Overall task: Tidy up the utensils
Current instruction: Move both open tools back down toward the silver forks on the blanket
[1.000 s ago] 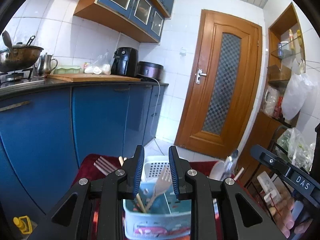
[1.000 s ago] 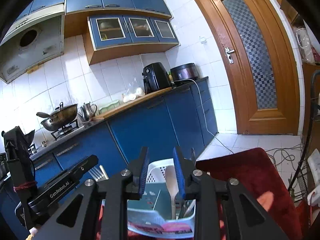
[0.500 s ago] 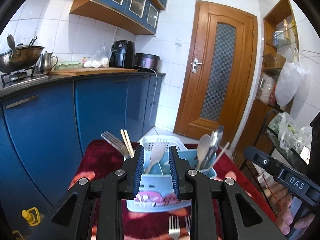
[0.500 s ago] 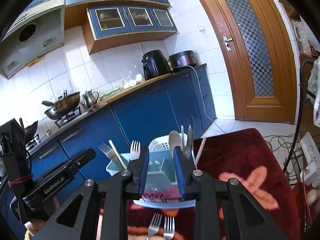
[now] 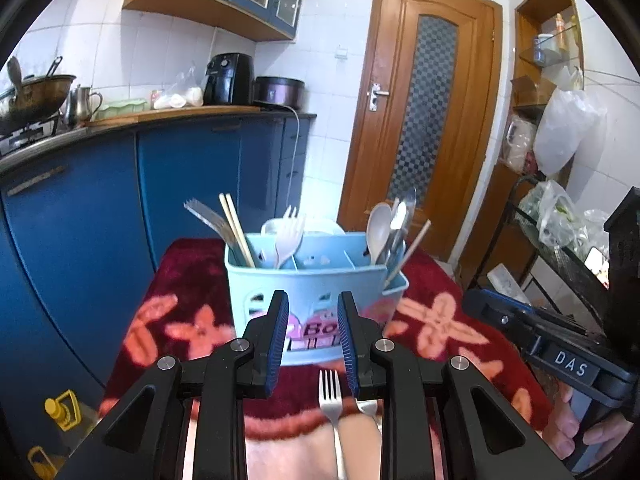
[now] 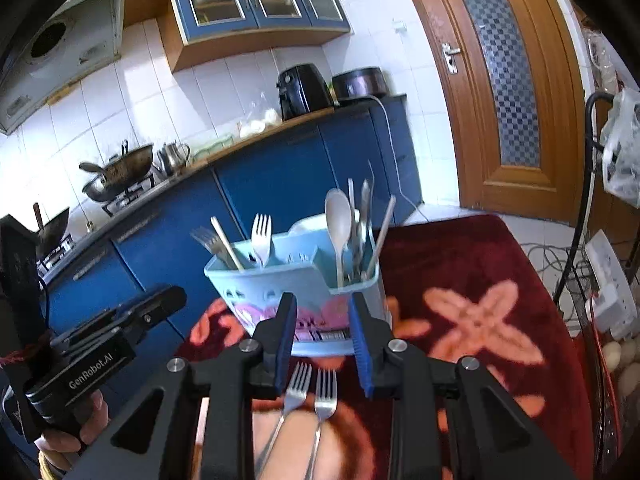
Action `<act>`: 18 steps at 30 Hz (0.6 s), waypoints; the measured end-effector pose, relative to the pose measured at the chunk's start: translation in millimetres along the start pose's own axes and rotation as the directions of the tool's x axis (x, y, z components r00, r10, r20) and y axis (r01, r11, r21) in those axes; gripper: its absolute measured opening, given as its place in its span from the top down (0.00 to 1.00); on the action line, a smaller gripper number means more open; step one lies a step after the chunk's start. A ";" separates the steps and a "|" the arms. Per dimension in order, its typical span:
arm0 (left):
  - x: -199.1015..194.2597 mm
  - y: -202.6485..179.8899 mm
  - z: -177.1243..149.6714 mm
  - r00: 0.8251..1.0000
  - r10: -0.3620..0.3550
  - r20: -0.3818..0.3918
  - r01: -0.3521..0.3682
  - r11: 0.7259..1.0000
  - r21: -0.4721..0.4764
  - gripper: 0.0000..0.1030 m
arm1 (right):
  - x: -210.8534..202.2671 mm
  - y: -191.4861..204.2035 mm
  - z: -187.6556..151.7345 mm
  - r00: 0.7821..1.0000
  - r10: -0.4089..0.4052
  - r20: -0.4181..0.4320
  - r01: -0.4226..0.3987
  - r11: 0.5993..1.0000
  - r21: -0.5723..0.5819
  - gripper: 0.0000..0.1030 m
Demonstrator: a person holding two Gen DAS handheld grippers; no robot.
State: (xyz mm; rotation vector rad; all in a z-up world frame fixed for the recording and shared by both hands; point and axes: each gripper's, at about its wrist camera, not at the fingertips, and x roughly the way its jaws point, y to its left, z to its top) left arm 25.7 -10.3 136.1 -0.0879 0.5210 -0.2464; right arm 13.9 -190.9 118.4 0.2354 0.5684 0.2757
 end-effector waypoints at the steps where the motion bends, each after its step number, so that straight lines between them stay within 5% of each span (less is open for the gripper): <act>1: 1.0 0.0 -3.1 1.000 0.000 -0.010 0.000 1.000 -0.001 0.75 | 0.6 -0.3 -3.9 1.000 -0.006 -0.013 0.006 1.000 -0.003 0.71; 18: 30.3 10.0 -44.1 0.983 0.021 -0.181 -0.028 0.999 -0.036 0.75 | 15.0 -23.3 -49.9 0.987 -0.038 -0.154 0.044 0.998 0.037 0.71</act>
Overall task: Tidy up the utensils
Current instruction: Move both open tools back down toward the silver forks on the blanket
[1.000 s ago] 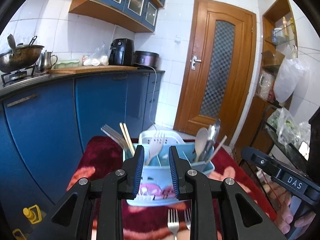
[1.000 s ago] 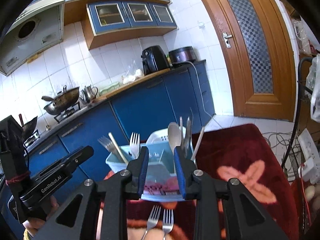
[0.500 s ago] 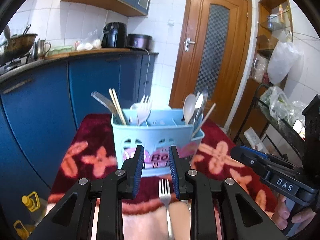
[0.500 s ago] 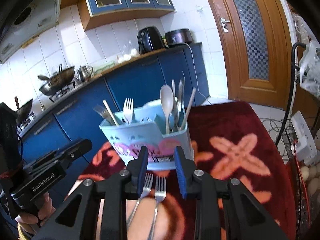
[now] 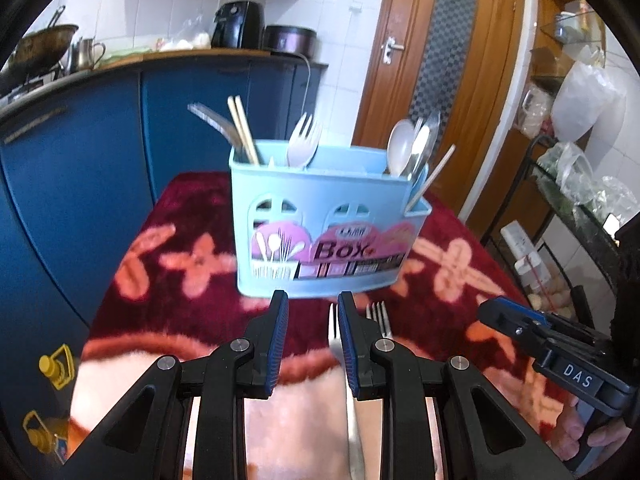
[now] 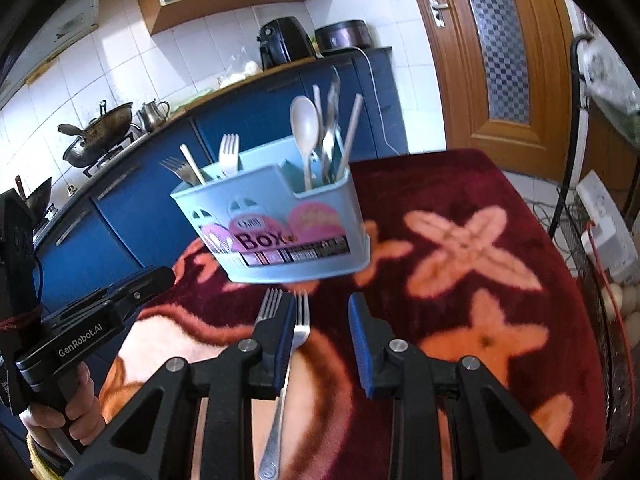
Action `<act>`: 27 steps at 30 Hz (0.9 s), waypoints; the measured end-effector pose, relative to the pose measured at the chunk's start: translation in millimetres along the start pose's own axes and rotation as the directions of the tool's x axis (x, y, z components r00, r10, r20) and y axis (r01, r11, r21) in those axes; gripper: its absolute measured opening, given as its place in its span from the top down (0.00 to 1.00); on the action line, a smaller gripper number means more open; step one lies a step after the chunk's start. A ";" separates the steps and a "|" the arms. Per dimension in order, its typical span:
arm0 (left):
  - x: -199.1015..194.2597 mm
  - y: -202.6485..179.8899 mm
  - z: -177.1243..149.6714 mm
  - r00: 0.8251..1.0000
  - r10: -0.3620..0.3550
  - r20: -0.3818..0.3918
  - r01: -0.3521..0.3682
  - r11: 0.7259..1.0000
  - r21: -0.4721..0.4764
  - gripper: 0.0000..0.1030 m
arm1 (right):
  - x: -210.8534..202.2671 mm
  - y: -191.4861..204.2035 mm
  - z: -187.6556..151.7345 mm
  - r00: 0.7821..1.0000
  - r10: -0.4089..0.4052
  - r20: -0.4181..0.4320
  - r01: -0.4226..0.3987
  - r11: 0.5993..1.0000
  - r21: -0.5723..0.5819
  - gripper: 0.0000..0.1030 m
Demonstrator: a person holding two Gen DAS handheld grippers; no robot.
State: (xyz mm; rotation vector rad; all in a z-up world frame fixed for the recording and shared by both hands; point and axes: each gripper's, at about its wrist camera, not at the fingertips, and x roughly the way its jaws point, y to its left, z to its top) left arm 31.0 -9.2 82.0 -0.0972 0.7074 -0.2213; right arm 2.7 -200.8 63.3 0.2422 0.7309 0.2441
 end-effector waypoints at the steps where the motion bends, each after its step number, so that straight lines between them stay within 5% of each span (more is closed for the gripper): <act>1: 2.8 0.5 -2.0 1.000 0.003 -0.011 -0.003 1.000 0.000 0.75 | 1.7 -2.0 -1.6 1.000 -0.003 -0.007 0.003 1.000 0.003 0.71; 15: 55.7 -2.0 -24.5 0.977 -0.066 -0.201 0.057 0.997 -0.049 0.75 | 19.1 -24.8 -19.6 0.997 -0.013 -0.078 0.017 0.998 0.058 0.70; 27: 95.2 -6.0 -24.3 0.964 -0.102 -0.246 0.091 0.994 -0.056 0.74 | 24.1 -38.2 -23.7 0.995 -0.018 -0.098 0.026 0.996 0.085 0.70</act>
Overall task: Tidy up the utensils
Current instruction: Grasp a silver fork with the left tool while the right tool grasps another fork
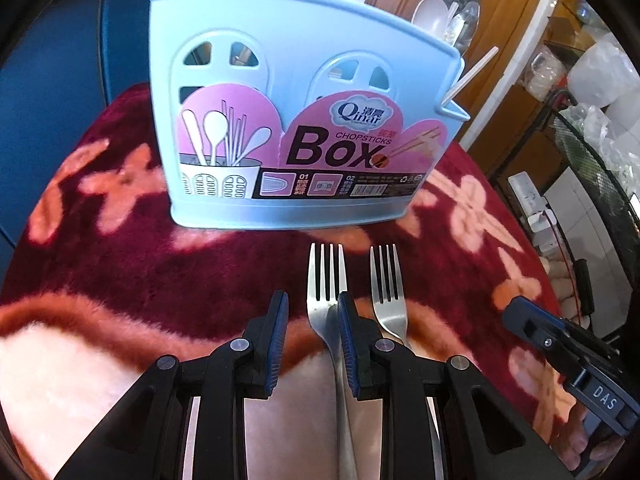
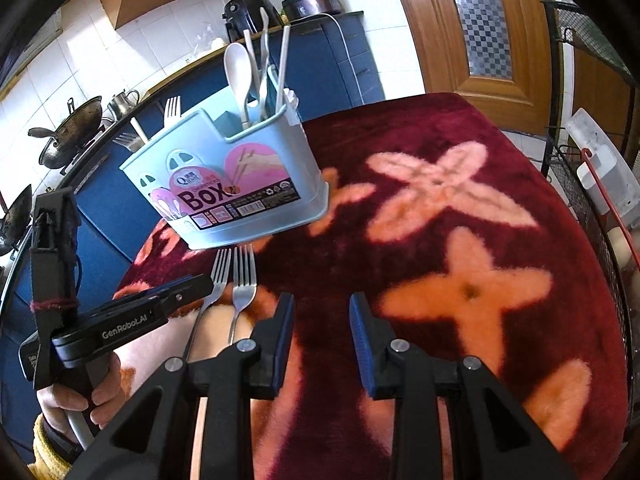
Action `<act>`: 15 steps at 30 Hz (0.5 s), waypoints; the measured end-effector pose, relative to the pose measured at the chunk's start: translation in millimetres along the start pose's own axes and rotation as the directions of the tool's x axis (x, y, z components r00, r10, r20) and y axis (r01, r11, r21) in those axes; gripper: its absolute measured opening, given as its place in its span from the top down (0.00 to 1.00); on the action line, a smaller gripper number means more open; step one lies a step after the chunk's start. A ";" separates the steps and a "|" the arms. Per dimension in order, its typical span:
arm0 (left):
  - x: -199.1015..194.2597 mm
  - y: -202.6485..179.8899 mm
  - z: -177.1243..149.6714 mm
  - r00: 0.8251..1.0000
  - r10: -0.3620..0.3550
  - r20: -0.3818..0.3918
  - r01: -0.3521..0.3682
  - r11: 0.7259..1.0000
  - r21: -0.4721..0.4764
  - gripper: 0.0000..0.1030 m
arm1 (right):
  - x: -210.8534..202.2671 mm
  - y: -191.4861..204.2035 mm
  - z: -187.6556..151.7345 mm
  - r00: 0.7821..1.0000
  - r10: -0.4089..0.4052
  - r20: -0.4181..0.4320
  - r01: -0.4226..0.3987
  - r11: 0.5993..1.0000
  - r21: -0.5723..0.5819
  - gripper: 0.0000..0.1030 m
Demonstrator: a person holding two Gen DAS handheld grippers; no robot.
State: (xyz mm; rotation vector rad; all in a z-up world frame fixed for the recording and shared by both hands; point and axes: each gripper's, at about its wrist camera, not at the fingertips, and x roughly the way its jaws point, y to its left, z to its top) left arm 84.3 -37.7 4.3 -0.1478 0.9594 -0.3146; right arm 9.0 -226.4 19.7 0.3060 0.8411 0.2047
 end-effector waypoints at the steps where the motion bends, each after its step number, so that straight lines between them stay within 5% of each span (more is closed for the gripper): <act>1: 2.0 -0.6 0.5 1.000 0.003 0.002 -0.003 1.000 0.005 0.74 | 0.7 -0.8 -0.1 1.000 0.000 -0.002 0.000 1.000 0.002 0.70; 12: 17.0 -12.8 6.0 1.000 0.021 0.009 -0.021 0.997 0.069 0.71 | 4.9 -2.2 -1.9 1.000 -0.001 -0.012 0.001 1.000 0.006 0.70; 15: 17.0 -11.9 5.9 1.000 -0.002 0.012 0.002 0.998 0.067 0.78 | 5.8 -3.5 -2.6 1.000 -0.001 -0.015 0.001 1.000 0.010 0.70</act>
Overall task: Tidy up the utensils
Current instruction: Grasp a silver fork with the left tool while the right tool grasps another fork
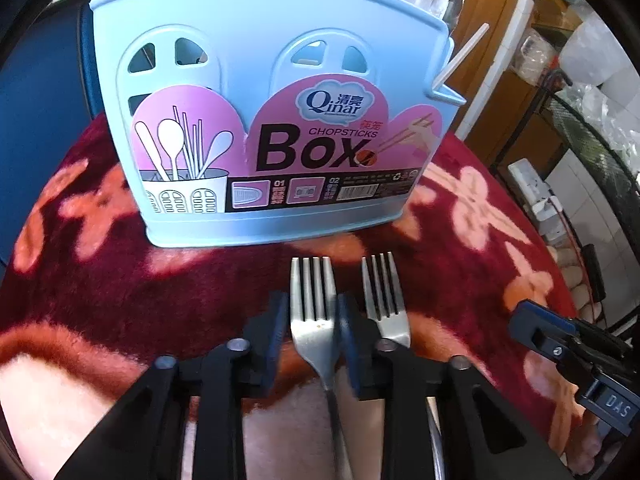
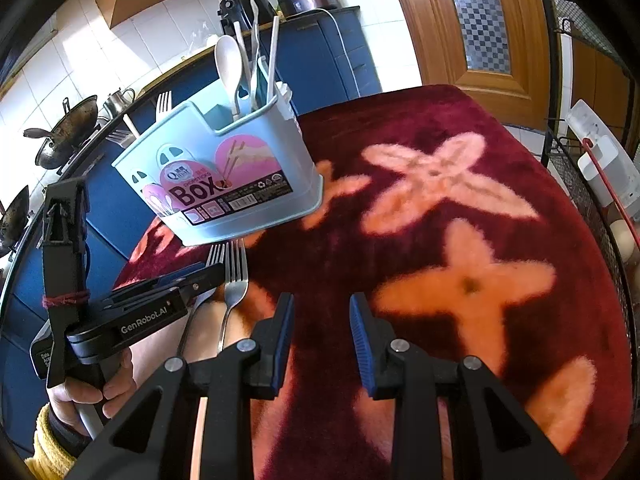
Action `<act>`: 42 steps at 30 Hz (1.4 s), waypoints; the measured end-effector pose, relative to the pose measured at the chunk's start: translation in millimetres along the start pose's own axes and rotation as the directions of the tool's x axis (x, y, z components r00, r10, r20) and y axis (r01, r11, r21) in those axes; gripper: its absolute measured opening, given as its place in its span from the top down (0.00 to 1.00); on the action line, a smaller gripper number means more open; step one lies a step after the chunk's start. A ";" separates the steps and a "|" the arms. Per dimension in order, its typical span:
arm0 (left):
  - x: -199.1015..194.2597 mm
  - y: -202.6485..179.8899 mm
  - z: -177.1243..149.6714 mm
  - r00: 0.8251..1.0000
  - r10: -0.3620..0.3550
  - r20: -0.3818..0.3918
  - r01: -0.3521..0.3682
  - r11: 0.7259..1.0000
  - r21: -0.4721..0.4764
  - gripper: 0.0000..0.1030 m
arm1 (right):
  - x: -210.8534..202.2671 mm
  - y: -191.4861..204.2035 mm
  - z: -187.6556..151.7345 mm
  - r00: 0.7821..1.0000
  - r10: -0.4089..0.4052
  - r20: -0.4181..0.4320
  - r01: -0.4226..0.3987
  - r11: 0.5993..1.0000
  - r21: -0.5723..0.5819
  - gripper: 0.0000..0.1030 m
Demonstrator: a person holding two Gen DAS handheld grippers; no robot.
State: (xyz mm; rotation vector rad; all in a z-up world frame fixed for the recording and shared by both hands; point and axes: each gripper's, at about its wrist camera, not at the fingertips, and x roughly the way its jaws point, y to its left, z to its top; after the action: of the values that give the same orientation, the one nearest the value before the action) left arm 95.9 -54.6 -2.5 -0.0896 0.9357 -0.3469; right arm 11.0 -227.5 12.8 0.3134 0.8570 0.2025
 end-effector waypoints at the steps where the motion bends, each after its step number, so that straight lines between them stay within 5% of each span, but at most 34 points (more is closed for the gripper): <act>1: 0.0 0.3 0.2 1.000 -0.006 0.001 0.006 1.000 -0.004 0.78 | 0.1 -0.3 -0.1 1.000 0.000 -0.001 0.000 1.000 0.001 0.70; 8: -7.6 0.1 -4.1 1.000 -0.021 0.021 0.021 1.000 -0.015 0.78 | 0.8 0.6 0.0 1.000 -0.001 -0.001 0.001 1.000 -0.002 0.70; 17: -27.3 12.4 -12.0 0.994 0.095 0.059 -0.093 0.995 -0.038 0.78 | 0.5 5.6 0.2 1.000 -0.002 -0.004 0.002 1.000 -0.017 0.70; 26: -38.4 36.2 -18.7 0.991 0.124 0.057 -0.118 0.988 -0.101 0.78 | 8.2 21.7 3.4 1.000 0.013 -0.019 -0.014 0.999 -0.052 0.70; 42: -40.5 60.9 -13.5 0.999 -0.017 0.035 0.024 0.981 -0.191 0.77 | 45.2 39.6 19.3 0.992 0.082 -0.092 -0.087 0.995 -0.053 0.62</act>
State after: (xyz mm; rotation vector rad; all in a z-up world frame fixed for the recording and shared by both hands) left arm 78.5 17.0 7.1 -0.2808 0.9343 -0.2729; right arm 52.7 -180.6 6.5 0.2892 0.9258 0.3208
